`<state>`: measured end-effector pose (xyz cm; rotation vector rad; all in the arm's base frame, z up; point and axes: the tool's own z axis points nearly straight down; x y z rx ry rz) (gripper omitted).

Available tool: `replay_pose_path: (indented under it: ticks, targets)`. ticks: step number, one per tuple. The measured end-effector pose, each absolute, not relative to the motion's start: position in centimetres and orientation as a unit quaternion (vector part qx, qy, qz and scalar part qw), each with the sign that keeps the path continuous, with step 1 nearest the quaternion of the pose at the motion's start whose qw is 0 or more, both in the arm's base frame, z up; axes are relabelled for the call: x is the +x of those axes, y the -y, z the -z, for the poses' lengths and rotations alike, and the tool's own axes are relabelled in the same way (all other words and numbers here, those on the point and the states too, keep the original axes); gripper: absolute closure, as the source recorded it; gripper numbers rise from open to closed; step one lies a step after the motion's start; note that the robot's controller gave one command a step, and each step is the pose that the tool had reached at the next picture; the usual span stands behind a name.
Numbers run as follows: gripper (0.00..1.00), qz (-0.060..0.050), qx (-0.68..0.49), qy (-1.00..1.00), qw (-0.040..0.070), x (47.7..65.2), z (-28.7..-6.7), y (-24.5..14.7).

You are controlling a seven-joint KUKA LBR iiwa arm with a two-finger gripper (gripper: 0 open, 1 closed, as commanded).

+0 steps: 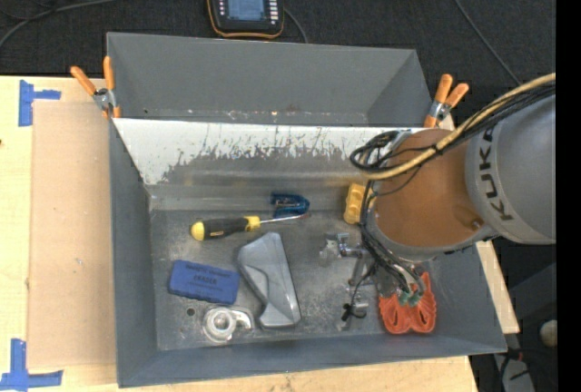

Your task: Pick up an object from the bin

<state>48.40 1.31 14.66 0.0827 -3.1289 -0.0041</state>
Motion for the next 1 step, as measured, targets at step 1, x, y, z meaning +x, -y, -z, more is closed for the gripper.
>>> replay_pose_path:
  ticks: [1]
  targets:
    - [0.0,0.001,0.058,0.998,0.011,48.11,-16.89,-1.49]
